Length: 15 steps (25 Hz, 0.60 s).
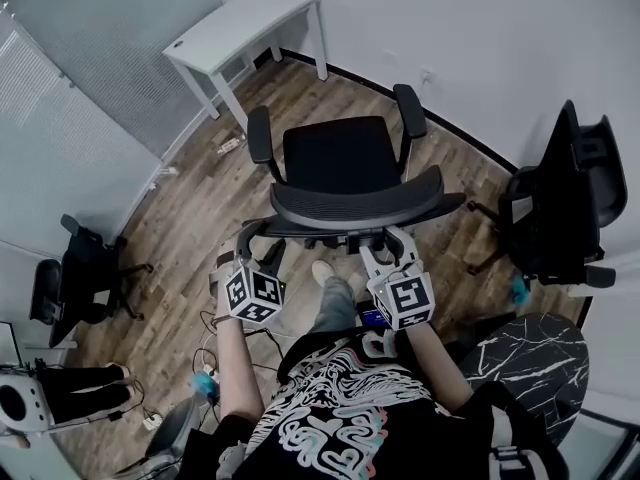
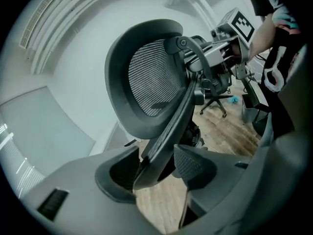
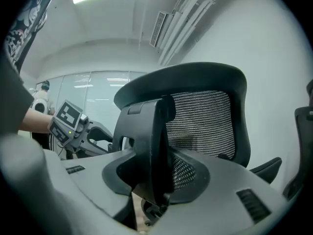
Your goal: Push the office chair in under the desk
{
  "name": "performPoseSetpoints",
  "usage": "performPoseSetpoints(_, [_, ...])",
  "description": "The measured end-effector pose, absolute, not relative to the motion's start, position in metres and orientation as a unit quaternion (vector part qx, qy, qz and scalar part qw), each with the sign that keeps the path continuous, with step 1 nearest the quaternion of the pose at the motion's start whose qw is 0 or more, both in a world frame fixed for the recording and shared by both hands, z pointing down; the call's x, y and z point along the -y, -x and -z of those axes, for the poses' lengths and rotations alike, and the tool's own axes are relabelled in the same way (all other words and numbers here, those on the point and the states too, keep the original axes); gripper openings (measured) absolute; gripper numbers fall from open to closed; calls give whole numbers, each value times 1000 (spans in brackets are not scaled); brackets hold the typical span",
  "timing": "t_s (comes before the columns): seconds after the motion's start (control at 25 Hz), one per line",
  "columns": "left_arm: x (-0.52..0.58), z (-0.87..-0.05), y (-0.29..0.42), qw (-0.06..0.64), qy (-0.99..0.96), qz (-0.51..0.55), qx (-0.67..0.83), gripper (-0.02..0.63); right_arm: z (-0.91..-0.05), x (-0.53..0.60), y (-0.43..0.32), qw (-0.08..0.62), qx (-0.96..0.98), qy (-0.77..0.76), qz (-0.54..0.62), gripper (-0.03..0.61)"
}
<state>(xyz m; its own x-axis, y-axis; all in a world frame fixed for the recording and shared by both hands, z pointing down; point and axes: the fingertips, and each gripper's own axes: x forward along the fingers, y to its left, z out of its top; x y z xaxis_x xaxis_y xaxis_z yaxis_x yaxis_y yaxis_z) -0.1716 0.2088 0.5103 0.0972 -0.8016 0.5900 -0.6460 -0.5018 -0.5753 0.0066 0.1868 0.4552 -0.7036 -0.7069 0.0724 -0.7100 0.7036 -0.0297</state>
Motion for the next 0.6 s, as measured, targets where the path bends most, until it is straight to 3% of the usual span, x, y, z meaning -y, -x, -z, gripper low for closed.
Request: performPoseSetpoints(0.6, [-205,-521,161,116,727,551,-393,227,-451,-187,-4,16,931,-364,-14,112])
